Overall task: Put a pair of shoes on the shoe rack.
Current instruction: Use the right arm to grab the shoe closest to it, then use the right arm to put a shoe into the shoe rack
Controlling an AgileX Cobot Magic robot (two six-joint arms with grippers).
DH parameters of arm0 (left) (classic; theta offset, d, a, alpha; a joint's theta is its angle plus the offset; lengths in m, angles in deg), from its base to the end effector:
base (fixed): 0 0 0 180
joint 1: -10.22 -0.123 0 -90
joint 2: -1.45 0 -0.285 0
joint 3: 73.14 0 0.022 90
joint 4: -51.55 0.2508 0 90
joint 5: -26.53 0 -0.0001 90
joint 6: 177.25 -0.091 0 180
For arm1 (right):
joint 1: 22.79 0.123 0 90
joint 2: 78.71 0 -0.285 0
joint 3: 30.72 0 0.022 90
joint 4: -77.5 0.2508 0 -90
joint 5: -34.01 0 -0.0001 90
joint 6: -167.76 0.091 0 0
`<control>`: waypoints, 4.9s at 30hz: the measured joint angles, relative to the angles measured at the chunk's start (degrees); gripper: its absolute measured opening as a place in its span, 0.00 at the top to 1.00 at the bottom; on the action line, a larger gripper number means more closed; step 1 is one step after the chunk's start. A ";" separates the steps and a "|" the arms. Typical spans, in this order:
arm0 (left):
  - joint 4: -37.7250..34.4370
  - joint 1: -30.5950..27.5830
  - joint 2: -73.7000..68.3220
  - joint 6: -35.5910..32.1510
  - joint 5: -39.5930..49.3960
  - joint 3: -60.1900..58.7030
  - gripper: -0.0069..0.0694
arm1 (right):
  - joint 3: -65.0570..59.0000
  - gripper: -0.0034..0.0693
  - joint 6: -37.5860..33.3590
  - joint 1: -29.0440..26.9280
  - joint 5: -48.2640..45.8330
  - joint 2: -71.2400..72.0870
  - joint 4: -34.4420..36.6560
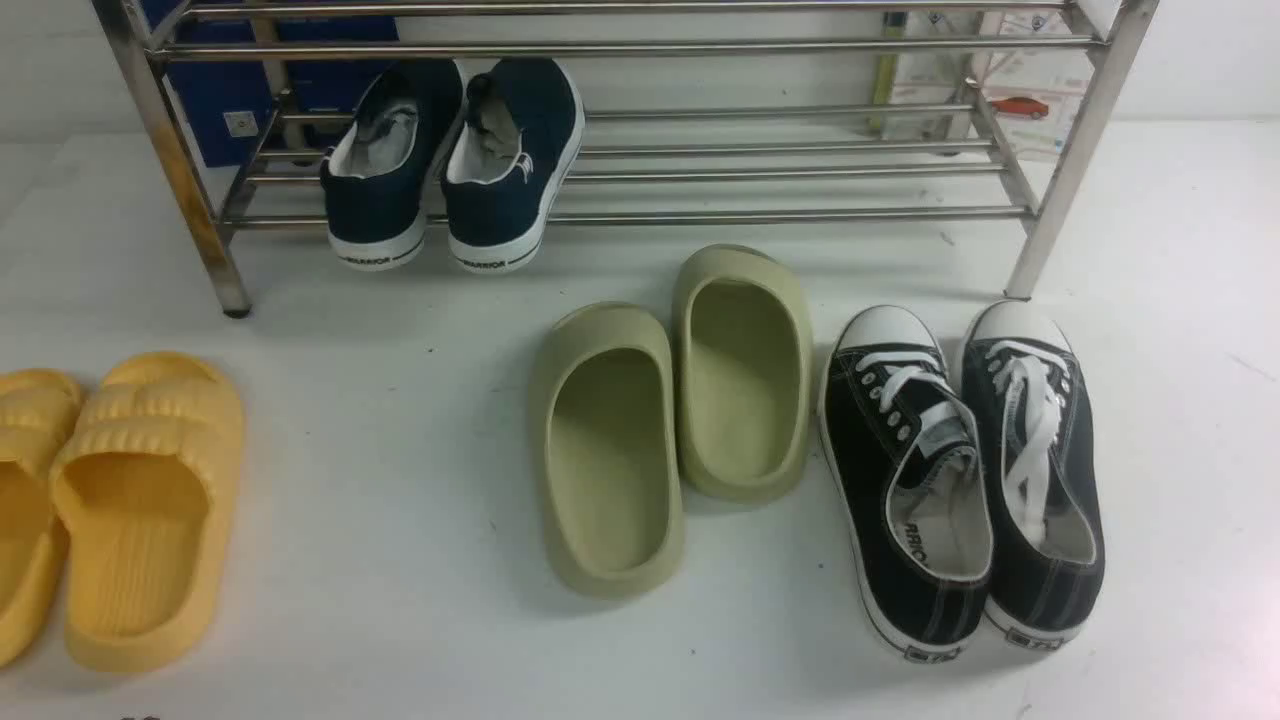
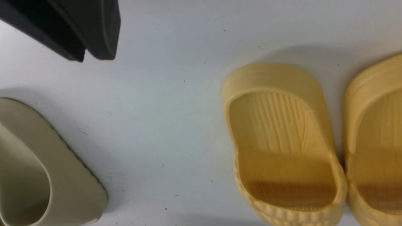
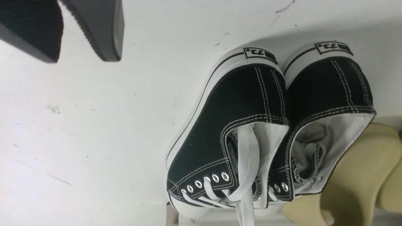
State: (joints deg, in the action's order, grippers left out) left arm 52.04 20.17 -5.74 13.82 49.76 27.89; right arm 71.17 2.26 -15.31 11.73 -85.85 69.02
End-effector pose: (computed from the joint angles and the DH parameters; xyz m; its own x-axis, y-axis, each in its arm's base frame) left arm 0.0511 -0.0086 0.1671 -0.3527 -0.1252 -0.9273 0.1065 0.9792 -0.1727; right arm 0.0523 0.0017 0.1740 -0.3019 0.0769 -0.9502 -0.0424 0.9947 0.0940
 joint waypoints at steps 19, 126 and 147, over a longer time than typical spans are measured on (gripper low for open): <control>0.00 0.00 0.00 0.00 0.00 0.00 0.78 | 0.00 0.62 0.00 0.00 0.00 0.00 -0.07; -0.05 0.00 0.00 0.00 0.00 0.00 0.72 | 84.74 0.92 -1.27 25.33 -41.03 -92.63 10.75; -0.05 0.00 0.00 0.00 0.00 0.00 0.69 | 104.97 0.92 -4.96 23.29 -42.82 -114.31 10.83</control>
State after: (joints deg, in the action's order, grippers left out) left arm 51.99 20.17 -5.74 13.82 49.76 27.89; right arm 176.13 -2.71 7.98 -31.09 -200.16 79.85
